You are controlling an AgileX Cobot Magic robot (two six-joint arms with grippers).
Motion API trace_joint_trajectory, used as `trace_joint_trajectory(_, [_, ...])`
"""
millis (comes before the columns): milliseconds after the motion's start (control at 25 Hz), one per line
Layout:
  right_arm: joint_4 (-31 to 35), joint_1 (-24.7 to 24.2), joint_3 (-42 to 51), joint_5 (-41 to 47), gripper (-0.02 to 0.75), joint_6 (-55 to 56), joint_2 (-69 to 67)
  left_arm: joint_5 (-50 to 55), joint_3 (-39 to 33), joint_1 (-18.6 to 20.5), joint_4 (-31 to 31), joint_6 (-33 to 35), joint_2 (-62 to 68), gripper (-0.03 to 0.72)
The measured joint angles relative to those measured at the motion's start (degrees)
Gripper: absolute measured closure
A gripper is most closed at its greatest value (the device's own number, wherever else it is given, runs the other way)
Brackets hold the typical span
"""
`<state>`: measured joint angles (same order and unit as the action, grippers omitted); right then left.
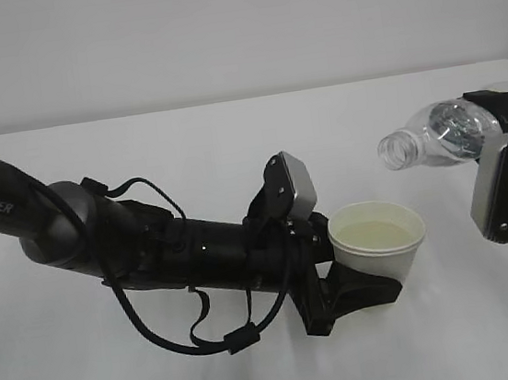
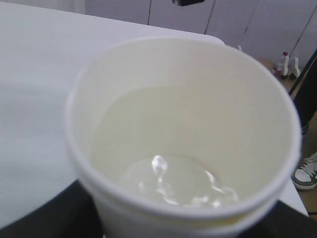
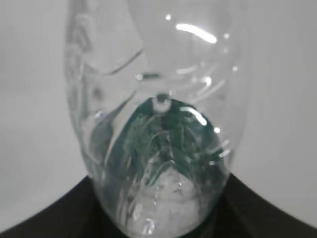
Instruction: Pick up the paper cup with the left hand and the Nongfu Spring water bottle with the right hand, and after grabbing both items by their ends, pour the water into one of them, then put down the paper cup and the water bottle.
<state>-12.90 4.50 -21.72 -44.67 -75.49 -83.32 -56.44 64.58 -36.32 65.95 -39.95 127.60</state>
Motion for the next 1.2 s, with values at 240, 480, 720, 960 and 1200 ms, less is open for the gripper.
trace_joint_trajectory(240, [0.0,0.0,0.0,-0.8,0.364,7.1,0.0,0.0,0.0,0.0,-1.0,0.0,0.0,0.248])
trace_joint_trajectory(480, [0.0,0.0,0.0,-1.0,0.364,13.9,0.0,0.0,0.0,0.0,-3.8,-0.1,0.0,0.249])
trace_joint_trajectory(720, [0.0,0.0,0.0,-1.1,0.364,20.1,0.0,0.0,0.0,0.0,-8.0,-0.1,0.0,0.249])
trace_joint_trajectory(960, [0.0,0.0,0.0,-2.1,0.364,28.5,0.0,0.0,0.0,0.0,-10.0,-0.1,0.0,0.249])
trace_joint_trajectory(1200, [0.1,0.0,0.0,-4.5,0.364,37.6,0.0,0.2,0.0,0.0,-12.6,-0.1,0.0,0.249])
